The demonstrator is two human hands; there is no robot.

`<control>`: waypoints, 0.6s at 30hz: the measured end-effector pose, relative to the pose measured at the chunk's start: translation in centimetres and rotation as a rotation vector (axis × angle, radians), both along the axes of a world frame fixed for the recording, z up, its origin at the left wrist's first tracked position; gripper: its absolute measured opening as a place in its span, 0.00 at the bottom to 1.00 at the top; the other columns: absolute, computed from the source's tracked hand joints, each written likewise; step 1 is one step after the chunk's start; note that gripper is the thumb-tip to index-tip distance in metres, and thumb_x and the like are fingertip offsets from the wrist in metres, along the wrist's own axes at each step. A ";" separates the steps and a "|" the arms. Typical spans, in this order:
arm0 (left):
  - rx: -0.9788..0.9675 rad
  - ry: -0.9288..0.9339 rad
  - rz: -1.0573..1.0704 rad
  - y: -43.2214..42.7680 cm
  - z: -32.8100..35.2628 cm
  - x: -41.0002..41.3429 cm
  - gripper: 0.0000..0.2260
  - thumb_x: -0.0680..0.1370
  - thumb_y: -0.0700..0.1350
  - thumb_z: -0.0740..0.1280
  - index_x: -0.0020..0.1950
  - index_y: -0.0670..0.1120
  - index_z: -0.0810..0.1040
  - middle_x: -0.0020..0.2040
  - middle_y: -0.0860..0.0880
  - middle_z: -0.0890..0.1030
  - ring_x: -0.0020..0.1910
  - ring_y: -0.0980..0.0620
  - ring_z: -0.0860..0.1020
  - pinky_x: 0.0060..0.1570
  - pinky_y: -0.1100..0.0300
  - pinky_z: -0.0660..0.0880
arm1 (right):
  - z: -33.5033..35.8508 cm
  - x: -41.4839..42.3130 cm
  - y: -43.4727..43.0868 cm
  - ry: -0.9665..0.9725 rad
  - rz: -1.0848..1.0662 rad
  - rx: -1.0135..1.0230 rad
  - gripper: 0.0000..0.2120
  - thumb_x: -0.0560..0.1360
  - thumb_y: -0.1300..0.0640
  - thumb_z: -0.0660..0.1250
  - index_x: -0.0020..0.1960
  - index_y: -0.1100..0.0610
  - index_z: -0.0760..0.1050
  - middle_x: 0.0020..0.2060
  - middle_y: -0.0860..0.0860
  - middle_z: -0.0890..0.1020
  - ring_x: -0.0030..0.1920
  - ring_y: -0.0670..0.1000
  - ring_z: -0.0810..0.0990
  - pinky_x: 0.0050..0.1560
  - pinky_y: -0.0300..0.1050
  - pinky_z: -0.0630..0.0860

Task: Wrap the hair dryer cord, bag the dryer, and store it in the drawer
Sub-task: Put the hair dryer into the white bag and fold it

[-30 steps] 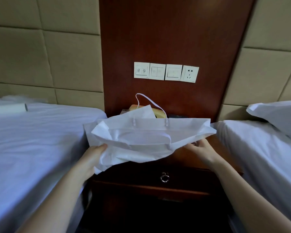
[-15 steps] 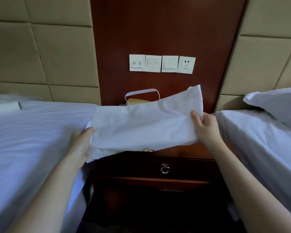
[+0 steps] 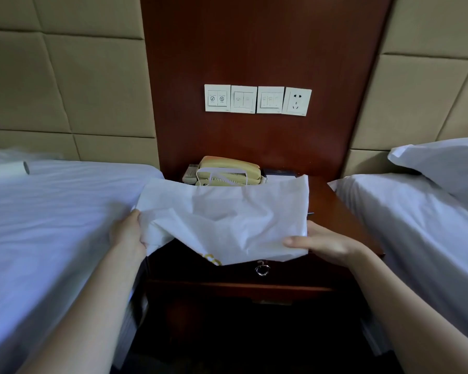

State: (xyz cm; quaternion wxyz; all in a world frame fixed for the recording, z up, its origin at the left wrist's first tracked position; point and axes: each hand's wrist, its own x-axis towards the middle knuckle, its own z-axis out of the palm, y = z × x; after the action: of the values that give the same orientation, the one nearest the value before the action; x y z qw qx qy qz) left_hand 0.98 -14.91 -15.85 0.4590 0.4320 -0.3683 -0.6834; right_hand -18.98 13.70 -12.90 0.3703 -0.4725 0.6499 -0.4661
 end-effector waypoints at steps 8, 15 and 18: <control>0.072 0.062 -0.060 0.4 0.7 0.7 0.16 0.81 0.47 0.61 0.67 0.43 0.73 0.65 0.44 0.76 0.53 0.47 0.75 0.61 0.46 0.71 | -0.2 1.9 -0.5 0.309 0.139 0.225 0.22 0.69 0.59 0.74 0.57 0.42 0.71 0.54 0.37 0.79 0.57 0.34 0.76 0.56 0.28 0.71; 0.003 0.010 -0.010 0.0 0.9 2.2 0.17 0.77 0.52 0.66 0.61 0.43 0.77 0.55 0.48 0.80 0.49 0.49 0.78 0.44 0.55 0.77 | 0.0 1.6 -1.3 0.425 -0.174 -0.092 0.39 0.66 0.30 0.63 0.35 0.70 0.72 0.31 0.52 0.74 0.33 0.51 0.72 0.37 0.46 0.67; -0.093 0.124 -0.093 -0.3 1.4 3.1 0.14 0.77 0.55 0.64 0.55 0.46 0.78 0.56 0.49 0.82 0.53 0.49 0.80 0.57 0.51 0.76 | 0.3 1.7 -1.9 0.383 -0.297 -0.281 0.18 0.77 0.47 0.62 0.38 0.62 0.76 0.31 0.42 0.80 0.35 0.40 0.77 0.39 0.35 0.72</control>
State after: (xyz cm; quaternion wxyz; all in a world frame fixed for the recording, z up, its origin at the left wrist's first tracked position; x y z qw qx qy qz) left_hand 4.07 -15.21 -14.43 0.4682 0.3495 -0.3901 -0.7116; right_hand -17.25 11.84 -12.62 0.0993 -0.4979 0.6993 -0.5031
